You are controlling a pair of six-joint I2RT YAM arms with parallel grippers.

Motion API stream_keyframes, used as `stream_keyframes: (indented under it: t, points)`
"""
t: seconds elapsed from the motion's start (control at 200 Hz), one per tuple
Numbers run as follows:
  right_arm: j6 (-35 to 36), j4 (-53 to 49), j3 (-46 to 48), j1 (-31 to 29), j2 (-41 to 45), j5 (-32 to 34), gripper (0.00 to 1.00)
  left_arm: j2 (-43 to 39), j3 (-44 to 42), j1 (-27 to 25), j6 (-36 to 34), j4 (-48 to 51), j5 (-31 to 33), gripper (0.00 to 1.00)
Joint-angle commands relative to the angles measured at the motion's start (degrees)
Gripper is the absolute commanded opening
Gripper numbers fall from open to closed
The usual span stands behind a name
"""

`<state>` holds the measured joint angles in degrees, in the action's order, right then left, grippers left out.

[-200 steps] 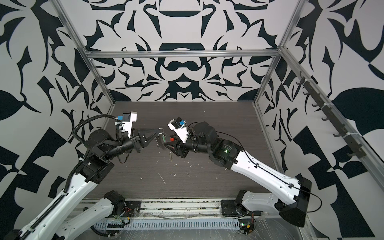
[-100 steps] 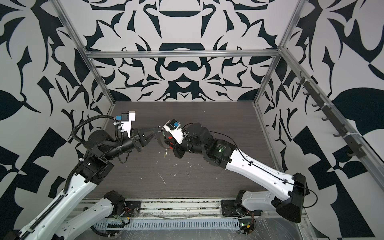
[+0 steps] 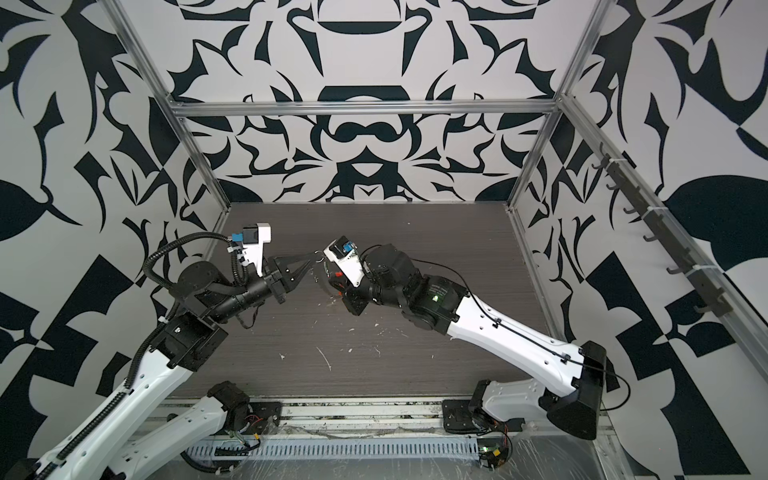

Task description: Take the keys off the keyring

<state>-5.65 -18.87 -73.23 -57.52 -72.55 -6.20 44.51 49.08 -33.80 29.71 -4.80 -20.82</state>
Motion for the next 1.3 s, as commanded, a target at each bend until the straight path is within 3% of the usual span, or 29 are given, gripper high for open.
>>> stream_keyframes:
  t: [0.0, 0.5, 0.685, 0.78, 0.88, 0.94, 1.205, 1.295]
  points:
    - [-0.40, 1.34, -3.30, -0.90, 0.44, 1.90, 0.00, -1.18, -0.93, -0.47, -1.68, -0.75, 2.98, 0.00]
    - [-1.73, 2.07, -5.07, -4.26, -1.05, 4.97, 0.00, -0.56, -3.91, -1.35, -2.38, -6.18, 5.58, 0.00]
    - [0.21, 2.77, -3.85, -4.71, -1.06, -2.53, 0.00, -1.27, -6.75, -1.36, -1.68, -13.64, 5.14, 0.00]
    - [0.87, 3.18, -2.51, -4.71, -0.29, -3.81, 0.07, -1.14, -8.35, -1.36, -0.55, -19.08, 3.74, 0.00]
    - [2.20, 3.32, -0.85, -4.71, 1.52, -4.53, 0.27, -0.65, -9.27, -1.38, 0.63, -22.65, 2.33, 0.00]
    - [3.40, 3.40, 0.55, -4.71, 3.06, -5.65, 0.33, -0.34, -9.62, -1.36, 1.19, -23.93, 2.17, 0.00]
    - [5.64, 8.13, 10.84, -4.42, 12.75, 2.26, 0.39, 0.50, -10.58, -1.35, 2.45, -28.54, 1.51, 0.00]
    - [4.71, 9.62, 12.11, -1.53, 15.05, 0.36, 0.39, 0.19, -10.83, -1.35, 2.28, -28.77, 0.92, 0.00]
